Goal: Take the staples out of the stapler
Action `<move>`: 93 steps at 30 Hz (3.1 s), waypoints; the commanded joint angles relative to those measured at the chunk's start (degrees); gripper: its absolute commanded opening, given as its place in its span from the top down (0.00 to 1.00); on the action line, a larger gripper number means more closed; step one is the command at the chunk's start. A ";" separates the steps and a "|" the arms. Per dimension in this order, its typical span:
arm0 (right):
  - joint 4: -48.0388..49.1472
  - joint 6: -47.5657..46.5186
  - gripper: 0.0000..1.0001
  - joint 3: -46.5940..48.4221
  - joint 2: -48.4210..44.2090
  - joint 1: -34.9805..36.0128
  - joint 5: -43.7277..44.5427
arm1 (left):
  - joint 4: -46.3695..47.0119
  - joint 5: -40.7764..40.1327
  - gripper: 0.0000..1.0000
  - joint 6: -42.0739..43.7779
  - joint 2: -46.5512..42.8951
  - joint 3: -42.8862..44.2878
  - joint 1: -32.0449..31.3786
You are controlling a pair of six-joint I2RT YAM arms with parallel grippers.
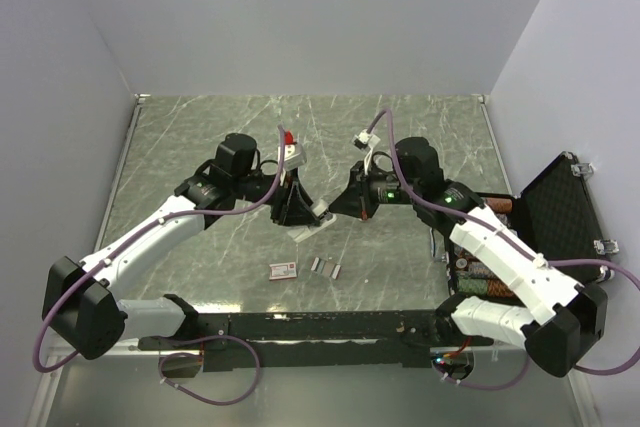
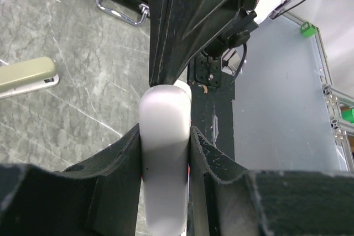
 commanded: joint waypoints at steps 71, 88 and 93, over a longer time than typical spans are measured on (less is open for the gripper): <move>26.86 9.90 1.00 1.24 12.36 5.07 27.71 | 23.56 -50.60 0.99 -25.70 -4.22 -7.18 -0.48; 30.64 11.04 1.00 3.26 18.33 5.07 23.23 | 26.38 -48.85 1.00 -28.07 -4.41 -9.03 -0.39; 31.26 11.39 1.00 3.53 20.27 5.16 20.07 | 27.52 -49.90 0.99 -29.04 -3.61 -8.67 -0.39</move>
